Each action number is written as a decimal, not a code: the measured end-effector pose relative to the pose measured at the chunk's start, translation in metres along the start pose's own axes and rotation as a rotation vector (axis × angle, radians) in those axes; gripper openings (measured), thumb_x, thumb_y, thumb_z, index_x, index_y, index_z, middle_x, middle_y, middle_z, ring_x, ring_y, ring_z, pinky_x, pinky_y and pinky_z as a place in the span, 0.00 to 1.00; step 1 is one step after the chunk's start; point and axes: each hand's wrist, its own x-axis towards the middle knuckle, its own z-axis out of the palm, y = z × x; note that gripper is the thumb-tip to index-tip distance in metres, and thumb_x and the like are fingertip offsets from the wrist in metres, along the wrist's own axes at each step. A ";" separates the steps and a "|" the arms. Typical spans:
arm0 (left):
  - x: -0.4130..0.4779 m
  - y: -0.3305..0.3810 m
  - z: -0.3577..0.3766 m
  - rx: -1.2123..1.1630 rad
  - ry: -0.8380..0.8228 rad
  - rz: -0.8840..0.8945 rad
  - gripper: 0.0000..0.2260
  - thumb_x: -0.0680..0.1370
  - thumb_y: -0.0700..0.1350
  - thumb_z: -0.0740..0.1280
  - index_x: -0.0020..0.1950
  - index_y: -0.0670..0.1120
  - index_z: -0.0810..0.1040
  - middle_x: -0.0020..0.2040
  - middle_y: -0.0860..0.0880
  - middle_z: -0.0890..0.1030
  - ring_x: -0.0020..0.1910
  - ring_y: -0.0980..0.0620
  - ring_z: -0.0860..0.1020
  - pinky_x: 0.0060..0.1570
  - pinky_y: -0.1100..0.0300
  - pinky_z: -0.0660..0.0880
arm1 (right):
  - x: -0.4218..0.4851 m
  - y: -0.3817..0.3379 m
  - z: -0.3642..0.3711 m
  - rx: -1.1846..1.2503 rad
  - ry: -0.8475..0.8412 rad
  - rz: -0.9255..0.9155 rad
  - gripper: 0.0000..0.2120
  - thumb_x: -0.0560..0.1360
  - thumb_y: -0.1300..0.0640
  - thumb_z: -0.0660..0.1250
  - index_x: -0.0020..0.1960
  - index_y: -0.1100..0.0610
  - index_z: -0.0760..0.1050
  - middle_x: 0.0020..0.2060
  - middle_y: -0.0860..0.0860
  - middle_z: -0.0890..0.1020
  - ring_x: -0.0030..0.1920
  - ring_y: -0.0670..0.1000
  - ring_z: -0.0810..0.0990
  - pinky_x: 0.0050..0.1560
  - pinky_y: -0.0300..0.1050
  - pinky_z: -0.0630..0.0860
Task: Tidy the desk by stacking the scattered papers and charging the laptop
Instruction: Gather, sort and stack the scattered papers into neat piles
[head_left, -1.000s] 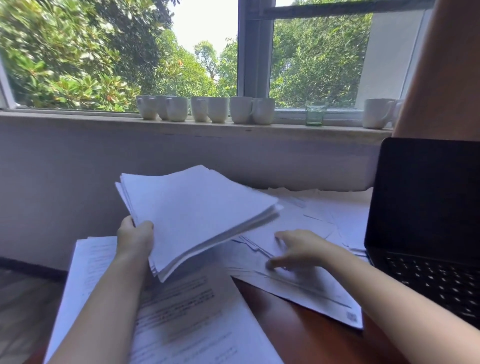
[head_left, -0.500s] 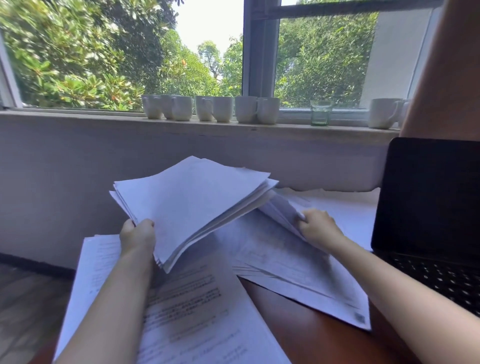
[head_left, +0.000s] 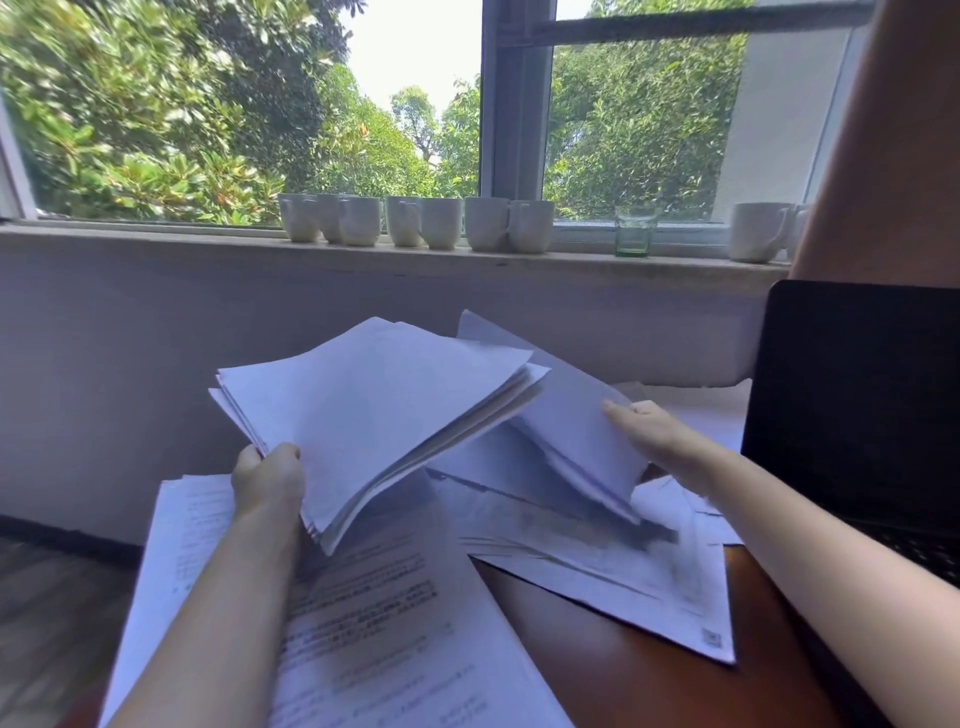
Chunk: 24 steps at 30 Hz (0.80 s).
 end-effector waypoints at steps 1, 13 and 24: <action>0.000 0.000 0.000 0.002 -0.003 -0.001 0.14 0.79 0.36 0.57 0.63 0.35 0.71 0.49 0.42 0.73 0.34 0.48 0.70 0.30 0.62 0.63 | 0.001 0.001 0.000 0.015 0.007 -0.013 0.15 0.82 0.49 0.55 0.39 0.56 0.68 0.30 0.51 0.70 0.29 0.50 0.70 0.26 0.37 0.70; 0.005 -0.004 0.000 0.038 -0.063 0.003 0.14 0.78 0.35 0.57 0.63 0.36 0.72 0.52 0.41 0.76 0.45 0.43 0.74 0.41 0.56 0.69 | -0.007 -0.031 -0.013 -0.156 0.553 -0.546 0.21 0.82 0.54 0.53 0.31 0.54 0.57 0.25 0.49 0.63 0.29 0.50 0.61 0.31 0.47 0.58; -0.008 -0.003 0.004 0.258 -0.311 0.080 0.12 0.66 0.40 0.62 0.48 0.36 0.73 0.45 0.42 0.76 0.41 0.45 0.74 0.34 0.60 0.69 | -0.015 -0.078 0.026 0.742 0.089 -0.090 0.08 0.82 0.57 0.56 0.49 0.59 0.70 0.37 0.52 0.76 0.34 0.51 0.76 0.30 0.46 0.76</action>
